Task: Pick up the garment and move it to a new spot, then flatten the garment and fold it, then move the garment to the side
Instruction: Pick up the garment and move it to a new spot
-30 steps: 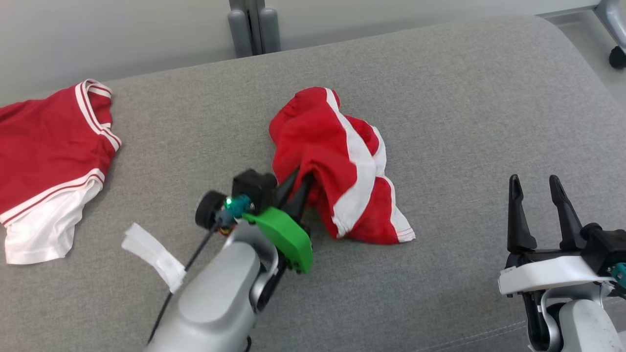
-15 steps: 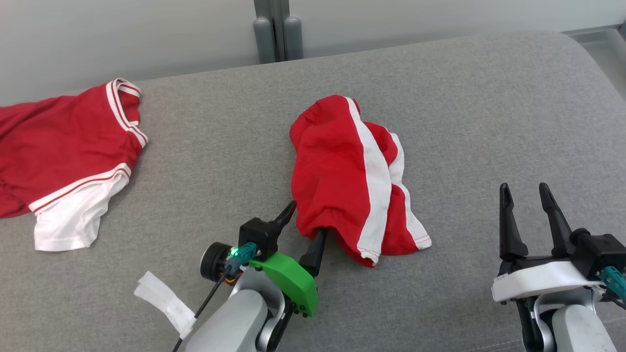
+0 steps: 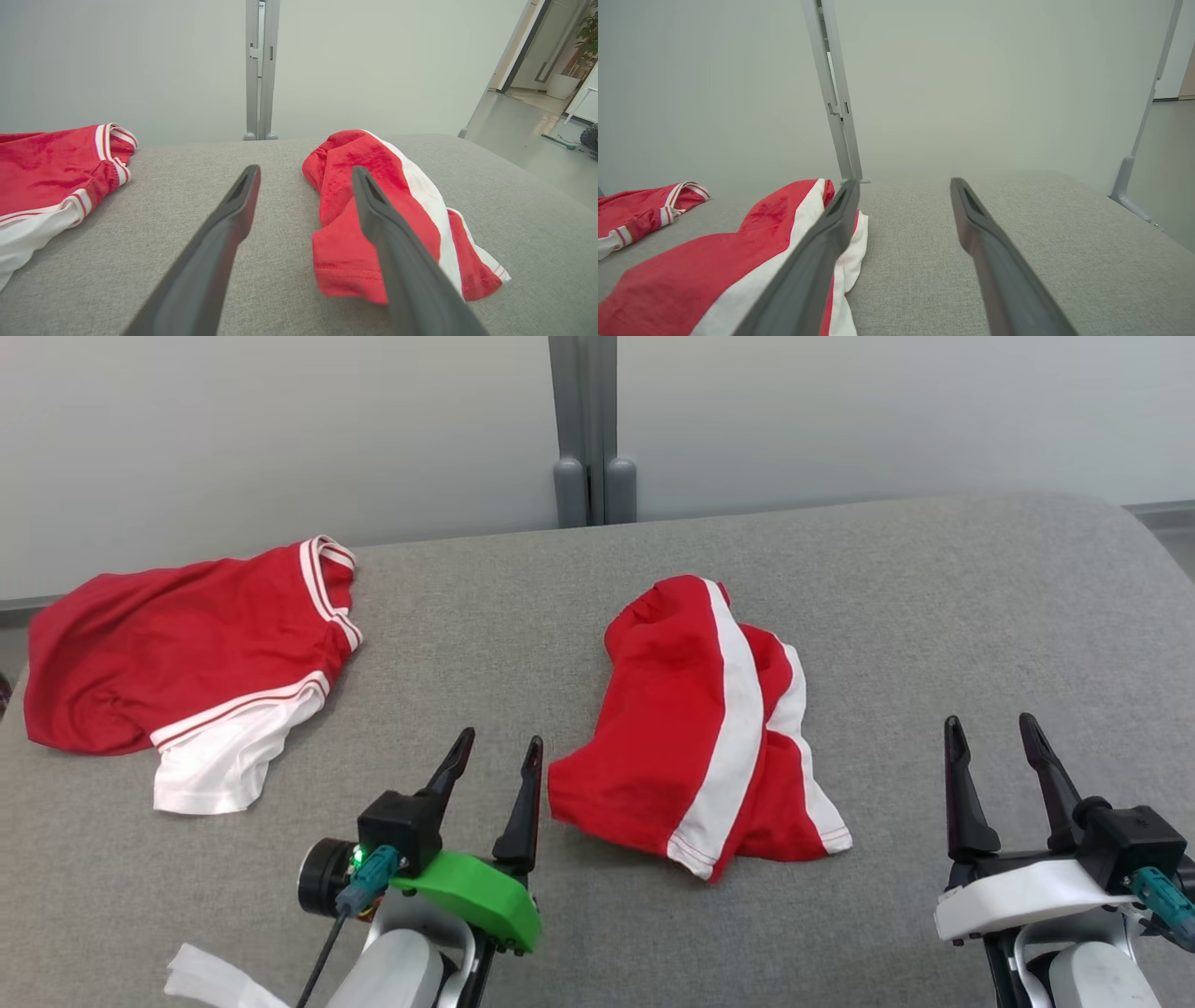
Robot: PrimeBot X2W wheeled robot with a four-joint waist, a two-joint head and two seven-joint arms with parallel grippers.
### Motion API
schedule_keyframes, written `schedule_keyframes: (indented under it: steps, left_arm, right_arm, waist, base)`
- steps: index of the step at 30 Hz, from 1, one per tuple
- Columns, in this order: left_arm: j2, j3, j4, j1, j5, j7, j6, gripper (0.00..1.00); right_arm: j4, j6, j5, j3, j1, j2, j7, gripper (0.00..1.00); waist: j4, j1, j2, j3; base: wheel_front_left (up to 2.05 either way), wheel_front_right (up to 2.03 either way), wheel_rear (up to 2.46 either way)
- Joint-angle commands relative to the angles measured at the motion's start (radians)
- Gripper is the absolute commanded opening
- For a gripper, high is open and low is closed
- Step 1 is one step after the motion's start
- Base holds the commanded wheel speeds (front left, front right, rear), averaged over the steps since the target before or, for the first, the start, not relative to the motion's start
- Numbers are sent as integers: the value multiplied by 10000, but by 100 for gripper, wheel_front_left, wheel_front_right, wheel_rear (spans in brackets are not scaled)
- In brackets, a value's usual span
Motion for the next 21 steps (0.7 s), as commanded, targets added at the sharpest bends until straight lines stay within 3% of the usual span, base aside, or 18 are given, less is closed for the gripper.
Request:
schedule_keyframes:
  steps: [1,12,21]
  left_arm:
    - [27,213,-124,296,151,-30,36,100]
    - [-135,1771,-1026,1660,815,-22,138,100]
    - [-177,2429,-1174,2272,1214,-23,53,100]
  right_arm:
    - [-8,1,-66,-5,123,-27,-35,100]
    - [111,1,161,136,514,-25,-35,100]
    - [246,1,356,274,746,-27,-35,100]
  waist:
    - [255,0,0,-286]
    - [327,0,0,-464]
    - [286,0,0,-390]
  base:
    - [0,0,0]
    - [0,0,0]
    - [0,0,0]
